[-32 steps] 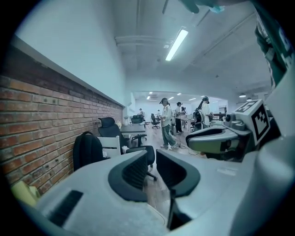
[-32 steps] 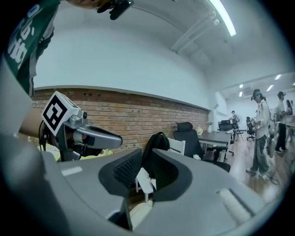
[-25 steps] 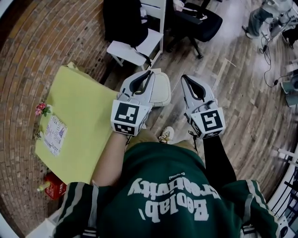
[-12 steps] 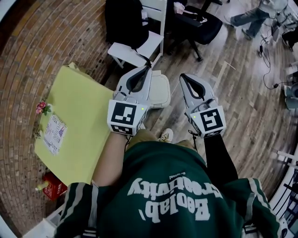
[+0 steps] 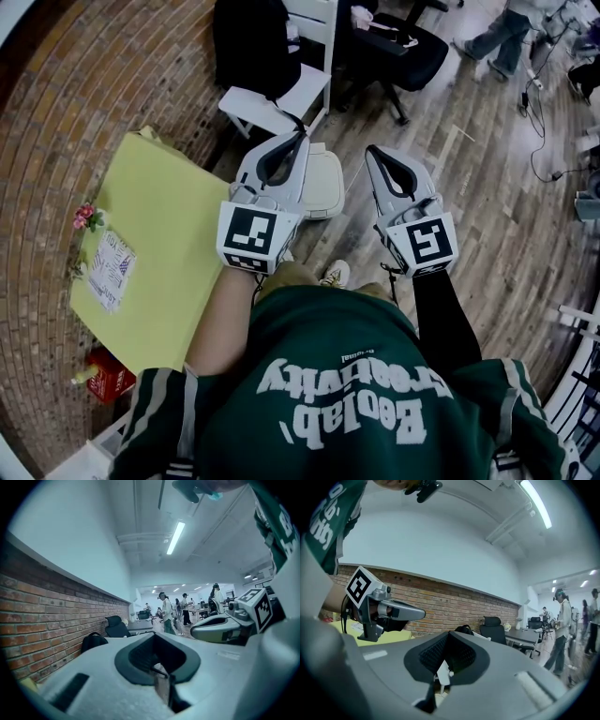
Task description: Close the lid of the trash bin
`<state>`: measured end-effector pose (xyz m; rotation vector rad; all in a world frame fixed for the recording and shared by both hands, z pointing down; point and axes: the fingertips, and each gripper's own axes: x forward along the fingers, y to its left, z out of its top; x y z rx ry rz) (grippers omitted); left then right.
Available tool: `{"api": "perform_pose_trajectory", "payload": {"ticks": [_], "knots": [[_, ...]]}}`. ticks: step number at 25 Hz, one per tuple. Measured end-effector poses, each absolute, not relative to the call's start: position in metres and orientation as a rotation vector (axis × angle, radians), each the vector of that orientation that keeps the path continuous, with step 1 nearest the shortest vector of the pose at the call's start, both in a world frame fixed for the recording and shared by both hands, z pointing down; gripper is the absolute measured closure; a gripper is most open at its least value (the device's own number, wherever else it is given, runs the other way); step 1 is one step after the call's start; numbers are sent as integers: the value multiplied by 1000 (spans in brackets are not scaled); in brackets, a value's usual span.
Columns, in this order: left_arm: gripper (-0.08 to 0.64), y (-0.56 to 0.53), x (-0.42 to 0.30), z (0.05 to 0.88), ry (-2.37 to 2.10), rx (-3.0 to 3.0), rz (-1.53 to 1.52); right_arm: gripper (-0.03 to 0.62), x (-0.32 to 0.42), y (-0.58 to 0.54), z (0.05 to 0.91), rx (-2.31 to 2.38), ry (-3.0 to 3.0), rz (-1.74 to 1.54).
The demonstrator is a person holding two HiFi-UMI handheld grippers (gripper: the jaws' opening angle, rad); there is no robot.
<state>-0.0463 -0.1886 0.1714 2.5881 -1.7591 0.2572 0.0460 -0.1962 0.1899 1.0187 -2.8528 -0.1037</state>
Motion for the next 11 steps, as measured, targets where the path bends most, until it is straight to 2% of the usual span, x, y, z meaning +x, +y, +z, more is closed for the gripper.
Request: {"api": "perform_pose_trajectory", "payload": {"ticks": [11], "knots": [[552, -194, -53, 171, -1769, 2604, 266, 580, 45, -202, 192, 1032, -2850, -99]]}}
